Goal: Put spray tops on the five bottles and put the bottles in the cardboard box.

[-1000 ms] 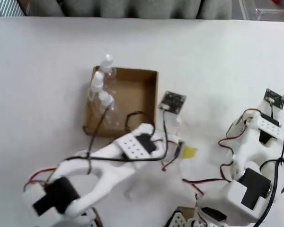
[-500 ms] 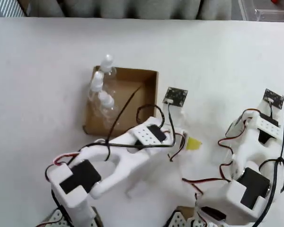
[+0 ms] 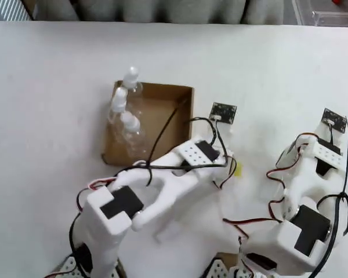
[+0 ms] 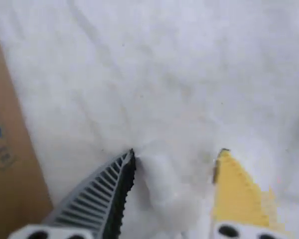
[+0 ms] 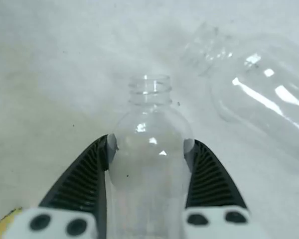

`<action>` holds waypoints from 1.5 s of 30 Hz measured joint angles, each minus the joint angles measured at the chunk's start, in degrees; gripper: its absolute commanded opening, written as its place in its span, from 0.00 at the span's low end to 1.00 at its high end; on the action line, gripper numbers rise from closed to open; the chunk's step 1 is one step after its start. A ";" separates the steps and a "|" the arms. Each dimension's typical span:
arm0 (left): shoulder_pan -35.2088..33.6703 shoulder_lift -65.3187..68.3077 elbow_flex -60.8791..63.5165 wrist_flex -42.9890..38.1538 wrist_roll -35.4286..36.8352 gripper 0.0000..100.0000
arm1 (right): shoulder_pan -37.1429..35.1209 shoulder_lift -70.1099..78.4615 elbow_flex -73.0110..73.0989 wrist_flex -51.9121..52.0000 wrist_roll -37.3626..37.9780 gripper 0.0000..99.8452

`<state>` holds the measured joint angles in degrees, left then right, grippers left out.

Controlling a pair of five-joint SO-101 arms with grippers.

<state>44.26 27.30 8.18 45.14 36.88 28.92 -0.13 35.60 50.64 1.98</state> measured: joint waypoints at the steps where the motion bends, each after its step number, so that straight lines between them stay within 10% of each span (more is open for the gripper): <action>1: 0.00 0.00 -0.09 0.00 0.00 0.04 | 0.00 0.00 0.00 0.00 0.00 0.02; 16: 0.00 -6.77 4.66 -0.18 -0.97 0.02 | 0.00 -0.35 0.26 -0.26 0.00 0.02; 45: -6.24 -72.18 43.16 -7.56 -7.03 0.02 | -6.24 -24.79 -4.84 -3.52 -1.23 0.02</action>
<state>38.02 -44.88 51.34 37.58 29.85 22.68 -24.92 30.77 47.12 0.75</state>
